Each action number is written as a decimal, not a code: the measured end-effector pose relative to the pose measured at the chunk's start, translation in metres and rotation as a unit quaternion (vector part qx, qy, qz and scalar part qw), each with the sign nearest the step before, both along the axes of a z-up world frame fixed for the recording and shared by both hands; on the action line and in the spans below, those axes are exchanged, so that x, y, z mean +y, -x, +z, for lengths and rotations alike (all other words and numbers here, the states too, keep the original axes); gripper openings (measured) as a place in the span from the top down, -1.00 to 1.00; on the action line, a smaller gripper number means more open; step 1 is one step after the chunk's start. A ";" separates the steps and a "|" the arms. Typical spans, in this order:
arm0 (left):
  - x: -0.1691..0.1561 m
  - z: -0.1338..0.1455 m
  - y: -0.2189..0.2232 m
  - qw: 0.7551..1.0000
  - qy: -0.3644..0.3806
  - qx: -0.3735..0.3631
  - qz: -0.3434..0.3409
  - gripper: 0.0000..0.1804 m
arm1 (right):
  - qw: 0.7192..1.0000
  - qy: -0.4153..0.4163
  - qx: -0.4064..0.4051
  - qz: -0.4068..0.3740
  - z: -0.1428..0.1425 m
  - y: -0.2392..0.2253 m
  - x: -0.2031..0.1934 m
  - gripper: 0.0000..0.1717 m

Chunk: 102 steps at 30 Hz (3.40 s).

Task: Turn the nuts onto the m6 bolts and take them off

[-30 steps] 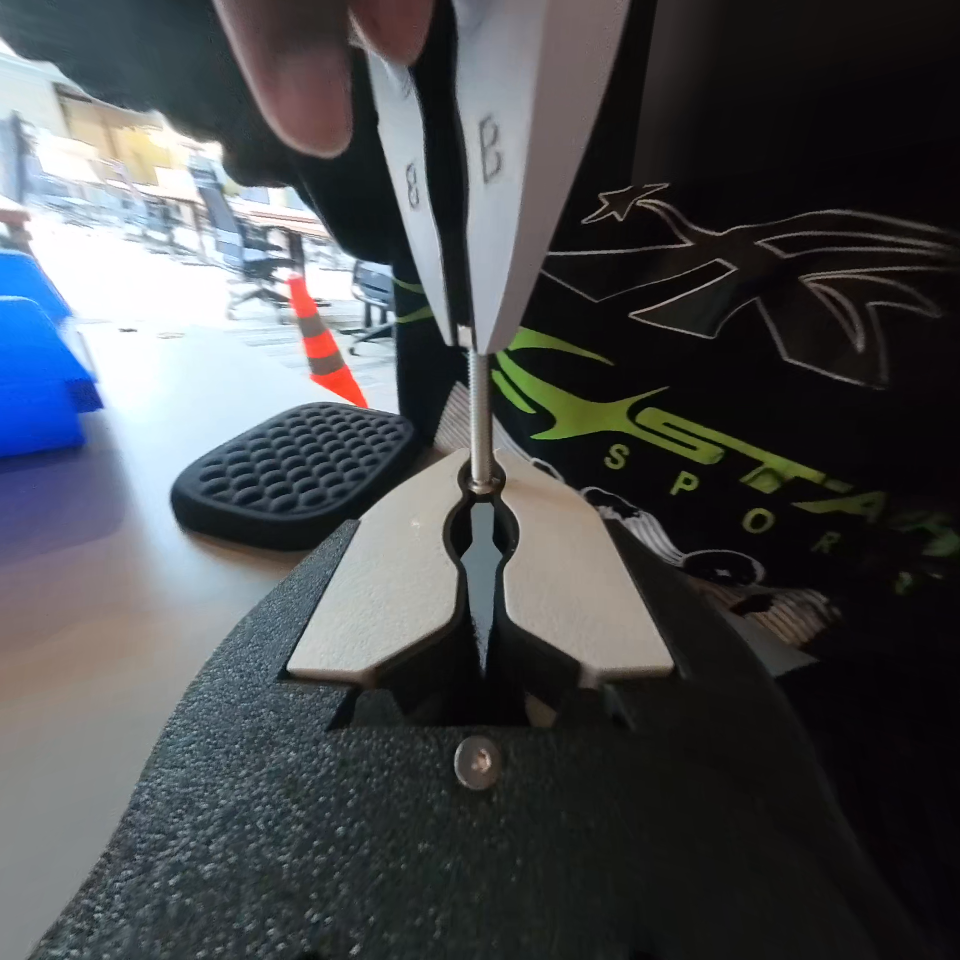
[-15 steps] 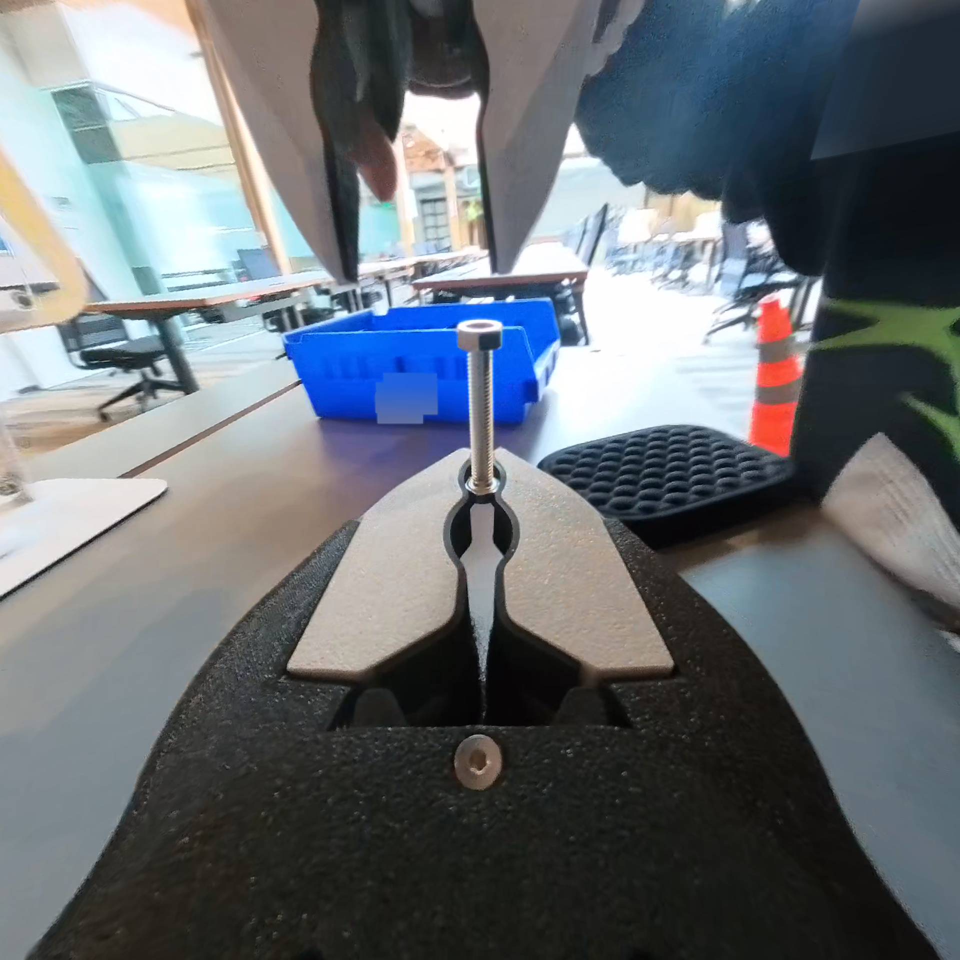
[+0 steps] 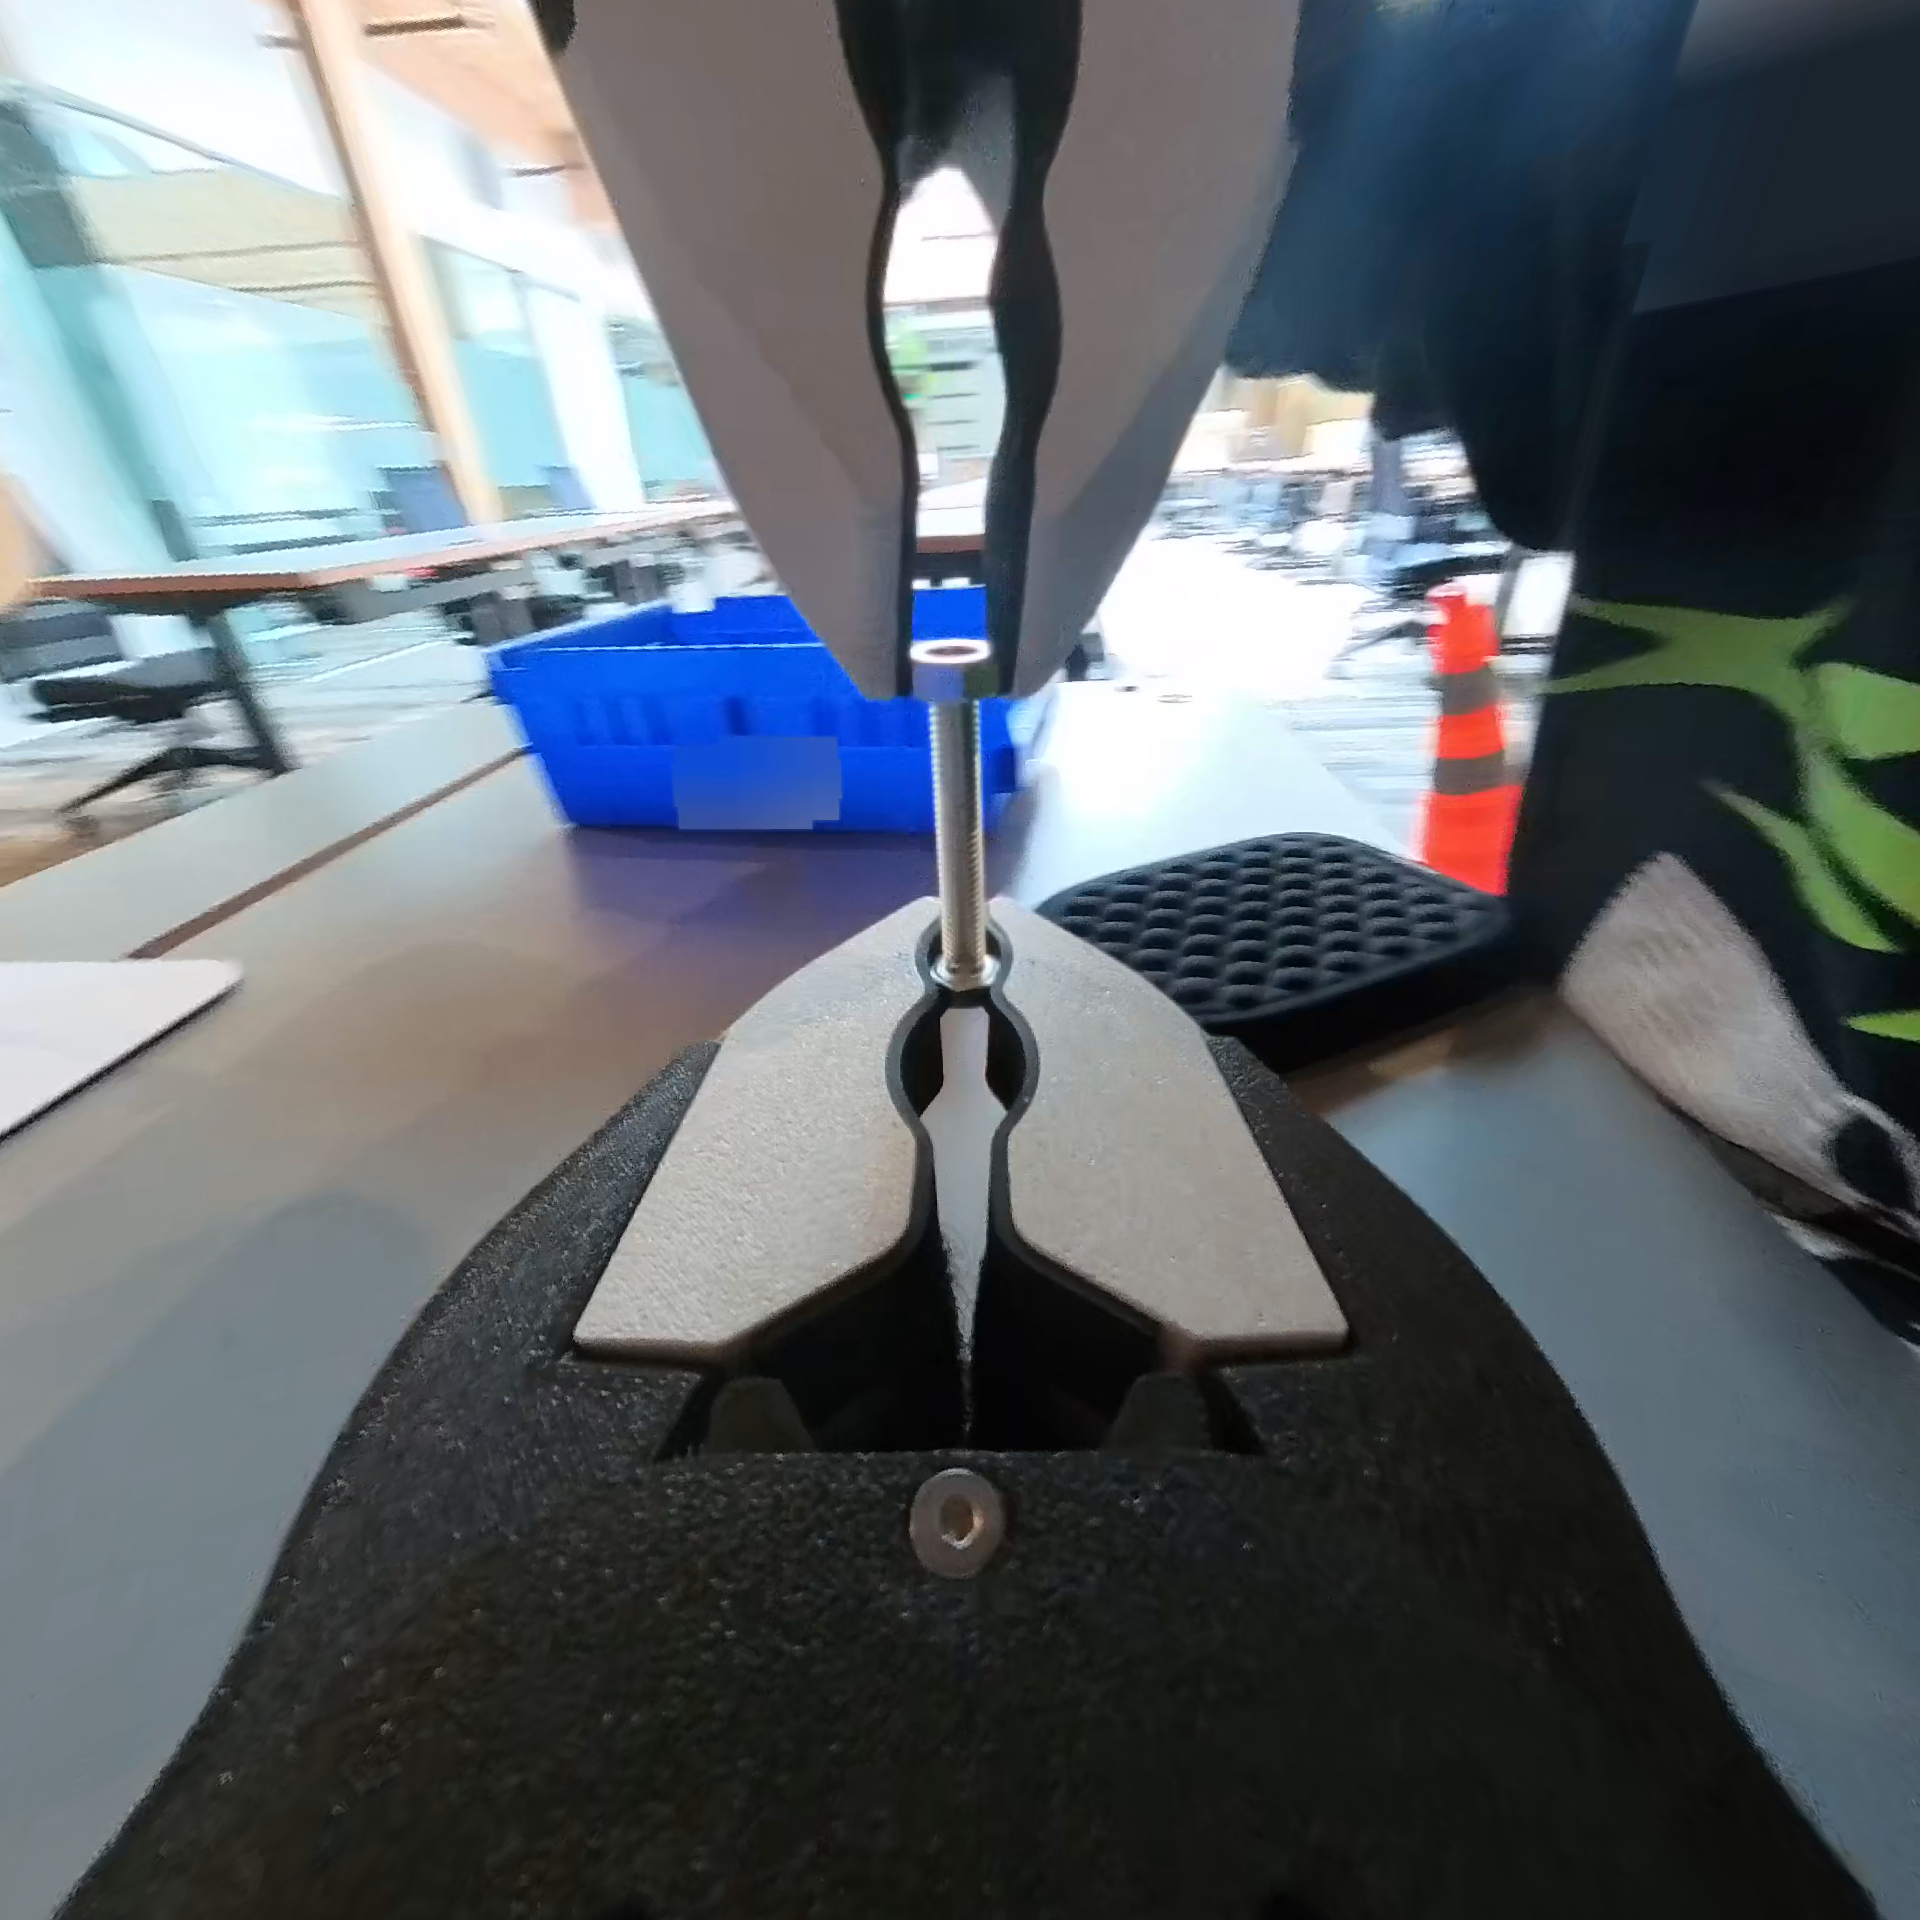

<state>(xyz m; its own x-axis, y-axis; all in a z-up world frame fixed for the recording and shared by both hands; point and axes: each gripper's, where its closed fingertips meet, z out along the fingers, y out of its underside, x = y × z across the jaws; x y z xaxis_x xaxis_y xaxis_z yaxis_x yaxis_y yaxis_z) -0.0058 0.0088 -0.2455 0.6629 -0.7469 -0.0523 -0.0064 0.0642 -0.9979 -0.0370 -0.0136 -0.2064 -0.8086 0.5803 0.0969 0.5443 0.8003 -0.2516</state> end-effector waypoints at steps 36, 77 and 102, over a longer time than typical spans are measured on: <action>-0.002 0.015 0.006 0.994 0.014 -0.070 -0.082 0.97 | 0.997 0.070 0.031 0.001 0.029 0.012 0.005 0.61; -0.101 0.011 -0.014 0.795 0.144 -0.077 -0.585 0.98 | 0.864 -0.071 0.061 0.495 0.007 -0.016 -0.054 0.88; -0.014 0.002 0.004 1.000 -0.008 -0.008 0.015 0.97 | 0.978 0.128 0.159 -0.045 0.017 0.004 -0.023 0.64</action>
